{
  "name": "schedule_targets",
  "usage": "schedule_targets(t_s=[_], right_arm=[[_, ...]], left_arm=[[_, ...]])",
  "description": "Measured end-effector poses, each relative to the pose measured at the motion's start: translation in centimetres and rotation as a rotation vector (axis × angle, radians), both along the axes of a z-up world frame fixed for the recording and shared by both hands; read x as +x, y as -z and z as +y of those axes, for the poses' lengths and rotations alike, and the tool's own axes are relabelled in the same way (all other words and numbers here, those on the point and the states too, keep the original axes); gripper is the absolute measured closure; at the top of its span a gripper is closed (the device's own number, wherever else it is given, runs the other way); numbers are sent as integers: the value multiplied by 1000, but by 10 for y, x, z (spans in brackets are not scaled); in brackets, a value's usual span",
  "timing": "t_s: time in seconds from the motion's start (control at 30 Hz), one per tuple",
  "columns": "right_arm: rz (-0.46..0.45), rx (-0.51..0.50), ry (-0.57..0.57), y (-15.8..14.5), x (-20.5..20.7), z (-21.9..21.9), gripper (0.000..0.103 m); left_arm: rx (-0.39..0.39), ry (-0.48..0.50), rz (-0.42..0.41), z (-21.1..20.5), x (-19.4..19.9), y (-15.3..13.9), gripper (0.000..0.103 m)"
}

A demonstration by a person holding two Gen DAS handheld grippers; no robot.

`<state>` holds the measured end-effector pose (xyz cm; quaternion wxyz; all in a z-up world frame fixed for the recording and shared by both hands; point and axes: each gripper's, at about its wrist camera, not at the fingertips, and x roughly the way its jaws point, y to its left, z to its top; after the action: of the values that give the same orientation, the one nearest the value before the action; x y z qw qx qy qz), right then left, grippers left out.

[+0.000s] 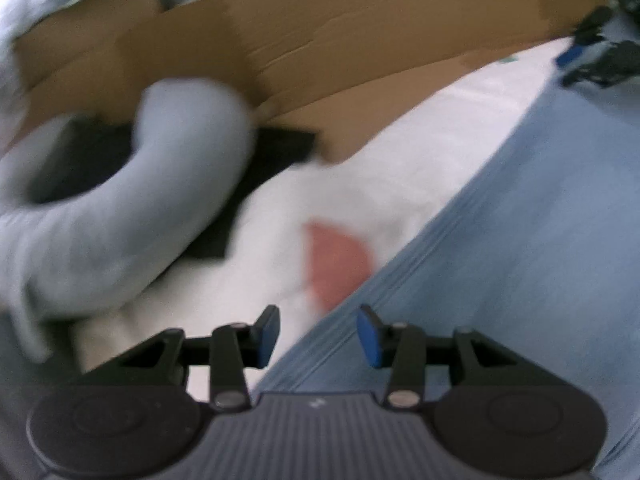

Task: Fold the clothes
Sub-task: 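Release and pinch the fold edge again with both grippers to smooth it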

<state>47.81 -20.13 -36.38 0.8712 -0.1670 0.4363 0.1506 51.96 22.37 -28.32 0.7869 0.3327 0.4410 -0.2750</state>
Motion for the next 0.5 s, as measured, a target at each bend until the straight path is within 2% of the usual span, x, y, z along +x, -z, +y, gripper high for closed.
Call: schedule_targets(t_s=[0.23, 0.5], right_arm=[[-22, 17, 107, 2, -3, -40, 62], [-53, 107, 284, 9, -14, -88, 62]], left_arm=[[6, 99, 62, -48, -8, 23, 58], [-6, 91, 160, -79, 3, 46, 63]])
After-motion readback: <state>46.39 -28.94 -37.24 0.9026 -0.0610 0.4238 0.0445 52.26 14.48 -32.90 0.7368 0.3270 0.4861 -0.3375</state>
